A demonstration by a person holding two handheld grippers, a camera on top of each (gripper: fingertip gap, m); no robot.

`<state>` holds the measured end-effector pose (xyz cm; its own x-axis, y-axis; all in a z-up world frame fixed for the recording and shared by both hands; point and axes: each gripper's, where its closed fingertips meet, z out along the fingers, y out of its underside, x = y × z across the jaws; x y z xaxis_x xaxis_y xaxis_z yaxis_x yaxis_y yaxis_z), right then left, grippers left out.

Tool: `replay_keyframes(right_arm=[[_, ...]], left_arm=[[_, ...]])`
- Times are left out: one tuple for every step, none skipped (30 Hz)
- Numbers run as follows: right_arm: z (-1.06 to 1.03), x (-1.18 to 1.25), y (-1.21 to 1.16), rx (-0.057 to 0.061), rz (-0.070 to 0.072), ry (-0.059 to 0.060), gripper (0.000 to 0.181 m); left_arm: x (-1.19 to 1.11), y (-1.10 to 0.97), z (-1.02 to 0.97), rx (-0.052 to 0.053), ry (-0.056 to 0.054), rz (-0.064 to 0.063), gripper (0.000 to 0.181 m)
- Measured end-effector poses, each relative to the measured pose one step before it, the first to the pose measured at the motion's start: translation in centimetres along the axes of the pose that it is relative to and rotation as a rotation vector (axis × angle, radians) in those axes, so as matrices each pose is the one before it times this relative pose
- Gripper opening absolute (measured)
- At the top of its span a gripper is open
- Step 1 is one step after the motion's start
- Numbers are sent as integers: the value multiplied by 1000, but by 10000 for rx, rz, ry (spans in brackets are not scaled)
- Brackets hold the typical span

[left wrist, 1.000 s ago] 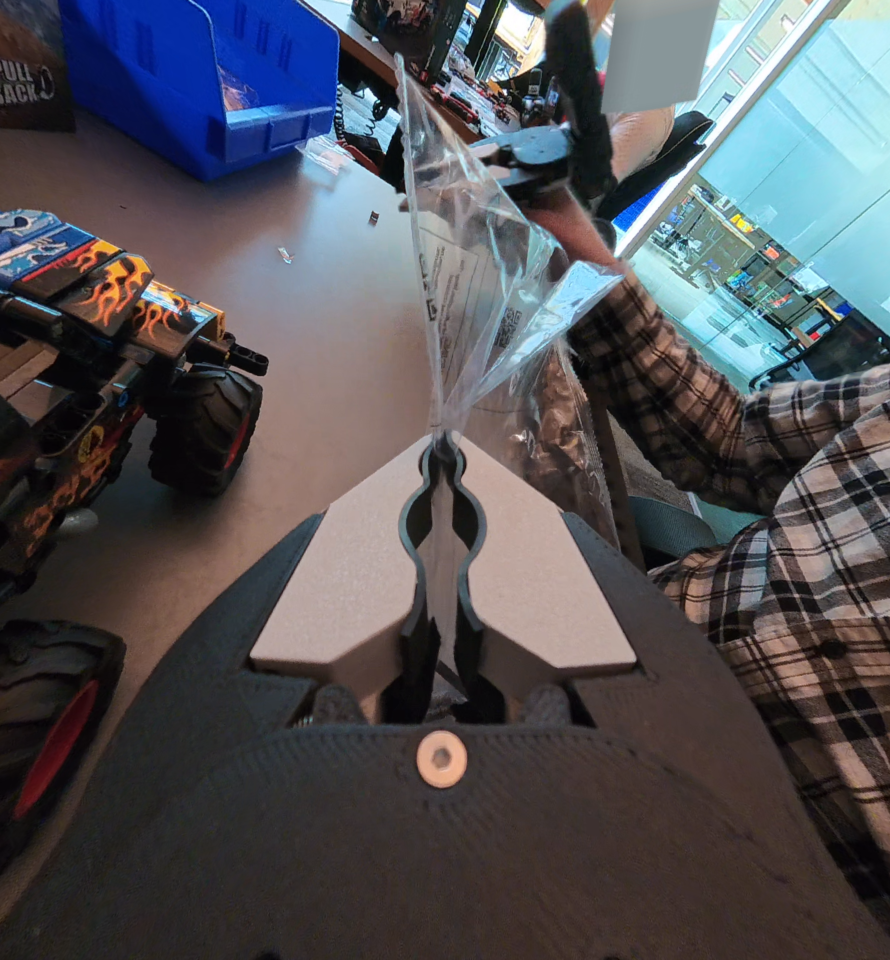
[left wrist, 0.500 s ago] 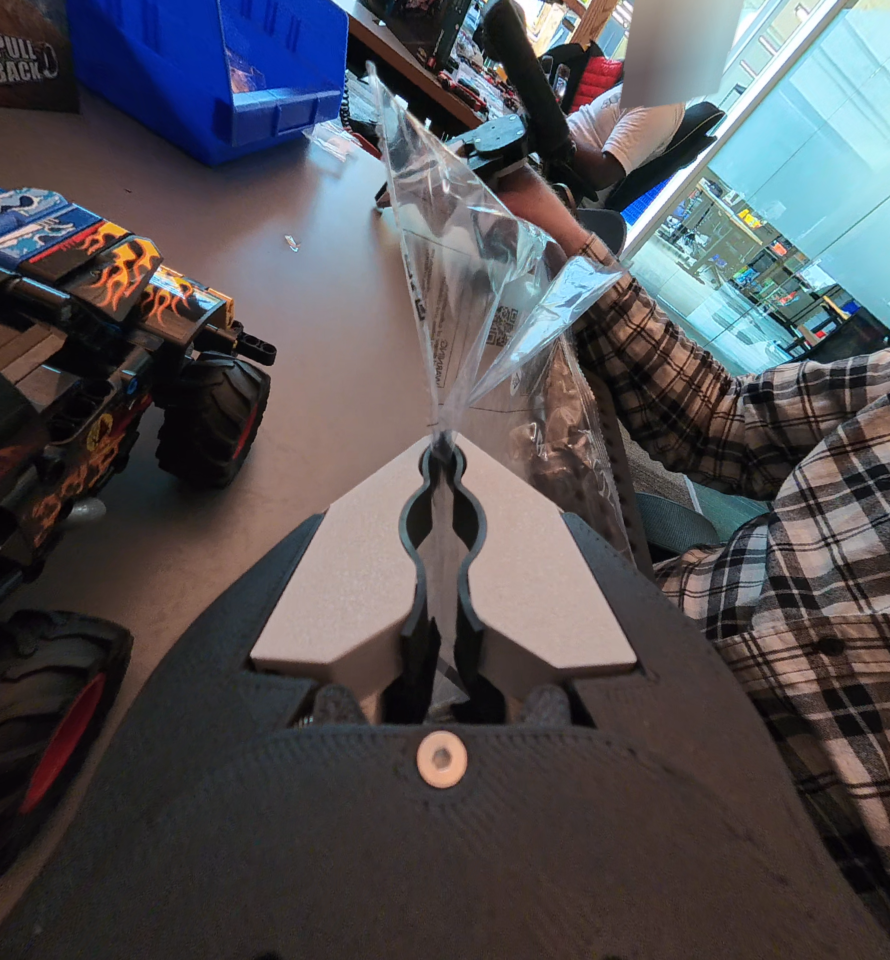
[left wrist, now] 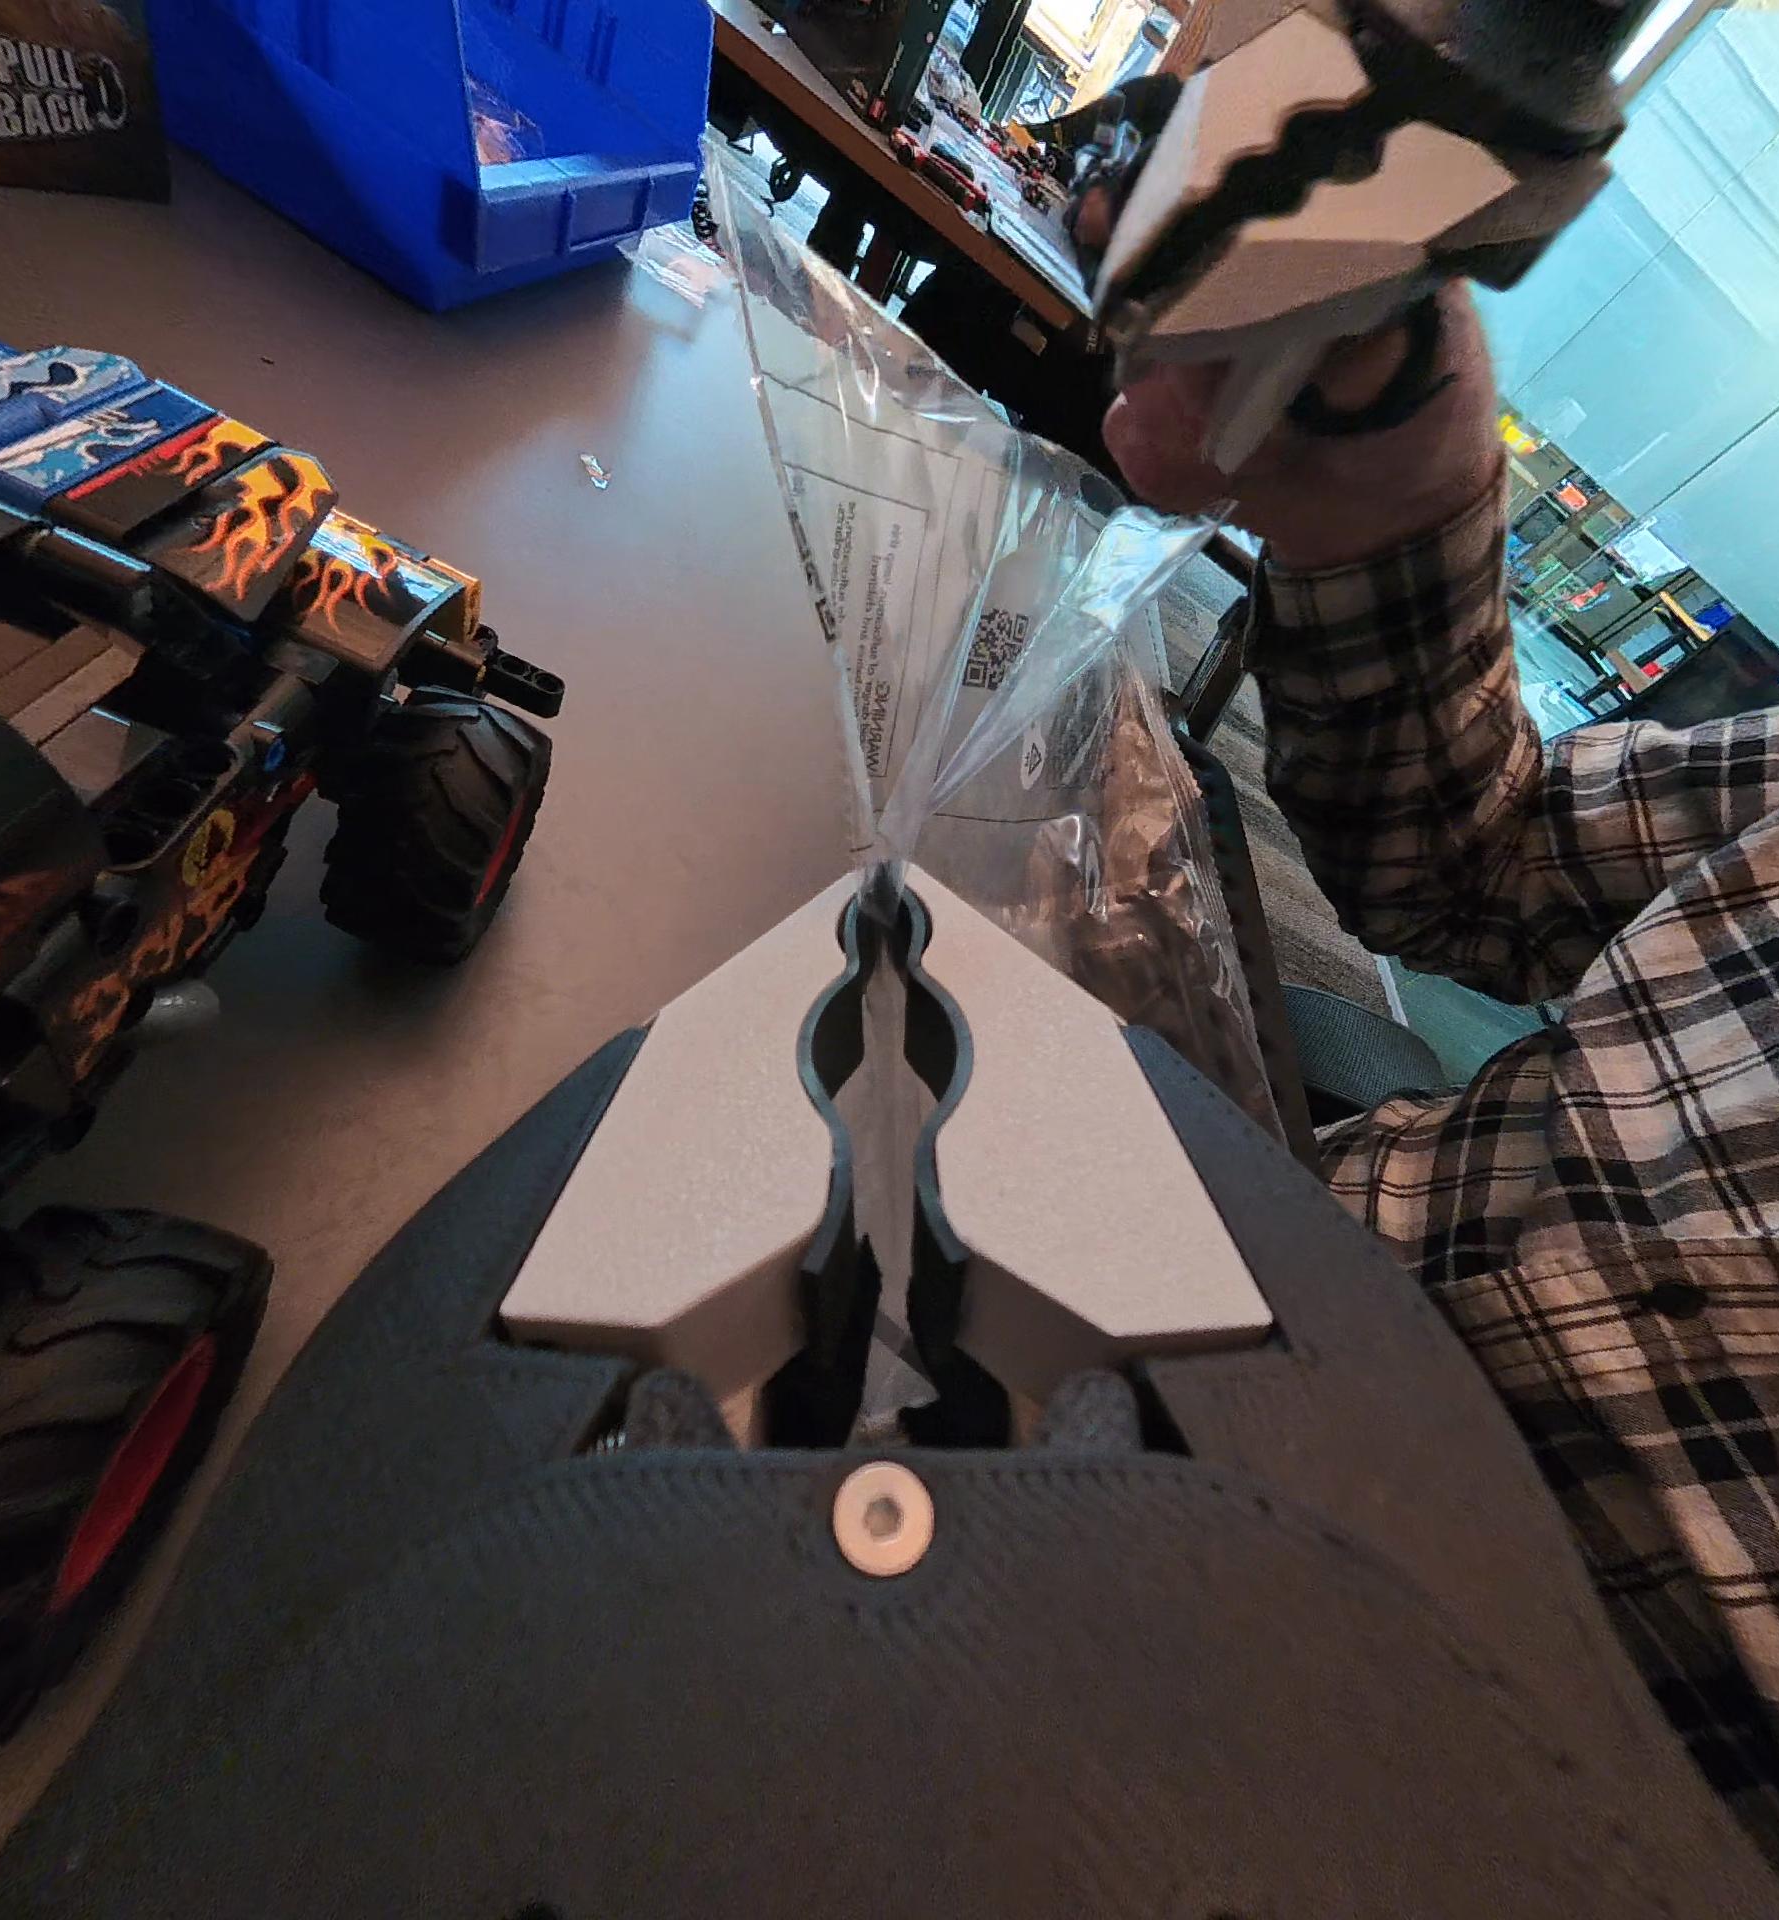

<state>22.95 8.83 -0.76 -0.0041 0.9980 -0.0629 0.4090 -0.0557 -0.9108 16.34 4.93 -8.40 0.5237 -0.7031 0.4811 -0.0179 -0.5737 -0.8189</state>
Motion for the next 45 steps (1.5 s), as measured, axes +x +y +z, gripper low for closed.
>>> replay_keyframes(right_arm=[[714,-758,-274,-118,-77,-274,5],[645,-383,68,-252,-101,-129,5],[567,-187,253,-300,-61,-87,5],[448,-201,285,-261,34,-149,5],[334,-225,252,-211,103,-178,5],[224,-161,207,-165,71,-129,5],[67,-7,42,-40,12,-15,5],[-57,-37,-72,47,20,-29,8],[-129,-106,-69,33,67,-92,11],[-197,44,-109,52,60,0,13],[-233,167,-100,63,27,68,15],[-196,97,-43,34,34,-8,16],[-161,29,-54,41,62,-67,16],[-177,32,-106,80,57,-56,16],[-198,1,-134,112,37,-55,15],[-219,30,-122,91,26,-16,13],[-229,142,-104,90,3,68,12],[-258,219,-75,91,16,107,13],[-273,226,13,67,75,92,15],[-274,173,22,86,114,54,20],[-253,116,56,103,132,21,27],[-219,60,187,59,81,22,31],[-185,67,287,28,-55,70,31],[-141,-2,331,41,-138,79,30],[-81,-128,337,35,-87,6,29],[-81,-123,271,61,18,9,29],[-116,-24,164,133,80,58,30],[-149,-109,73,201,111,-1,31],[-146,-172,33,239,170,-57,31],[-129,-146,33,266,223,-37,32],[-76,-142,77,276,236,-23,33],[32,-243,172,257,242,-83,34],[169,-372,284,211,270,-159,35],[324,-392,388,164,280,-156,36],[437,-394,531,67,236,-149,39],[498,-373,609,-29,165,-128,42],[519,-318,511,-19,107,-78,42],[533,-335,373,15,83,-77,41],[523,-298,320,-9,53,-72,34],[452,-88,266,-22,20,39,25],[303,4,84,43,3,66,16],[137,-79,-84,126,-10,-14,5],[20,-15,-159,126,24,3,0],[-38,85,-83,44,30,50,0],[-88,173,9,-45,-23,94,0]], left_arm=[[24,0,8,-4,-2,18,0],[26,10,2,-7,-5,18,0],[29,2,7,-5,0,14,0],[44,0,-10,-2,2,17,0],[29,-21,-16,7,-7,19,0],[8,-34,-33,14,-10,11,0],[-21,-27,-45,17,-14,-2,0],[-56,-30,-43,16,-28,-14,0],[-63,-18,-41,16,-24,-28,0],[-39,-32,-32,22,-4,-32,0],[-35,-34,-15,23,-4,-23,0],[-22,-24,-3,14,-5,-4,0],[9,-11,7,4,10,-3,0],[-1,8,13,-4,2,-3,0],[-11,17,16,-5,-1,-2,0],[-11,-1,1,3,1,-8,0],[-23,-9,-4,8,-2,-3,0],[-12,-23,-31,15,-2,-1,0],[-11,-38,-23,26,-2,-1,0],[-6,-58,-38,34,5,-4,0],[-12,-54,-22,31,-4,1,0],[-24,-48,-26,26,-10,7,0],[-25,-57,-30,33,-9,3,0],[1,-71,-21,39,9,-8,0],[15,-89,-31,55,18,-15,0],[6,-87,-41,53,13,-18,0],[-8,-79,-46,52,1,-13,0],[-6,-92,-58,58,-1,-10,0],[18,-131,-69,70,-2,1,0],[8,-167,-93,85,-14,16,0],[-11,-171,-111,89,-23,19,0],[2,-177,-128,96,-15,11,0],[7,-207,-123,115,-10,7,0],[8,-223,-133,123,-11,12,0],[-6,-206,-109,116,-22,25,0],[-4,-160,-79,89,-18,27,0],[23,-126,-46,75,-2,27,0],[60,-106,-23,69,19,32,0],[110,-70,8,38,47,37,0],[129,-71,20,32,47,55,0],[85,-41,9,20,16,59,0],[38,-13,1,10,-1,38,0],[67,-47,-35,34,47,-3,0],[50,-117,-66,78,29,-8,0],[61,-100,-69,56,41,4,0]])
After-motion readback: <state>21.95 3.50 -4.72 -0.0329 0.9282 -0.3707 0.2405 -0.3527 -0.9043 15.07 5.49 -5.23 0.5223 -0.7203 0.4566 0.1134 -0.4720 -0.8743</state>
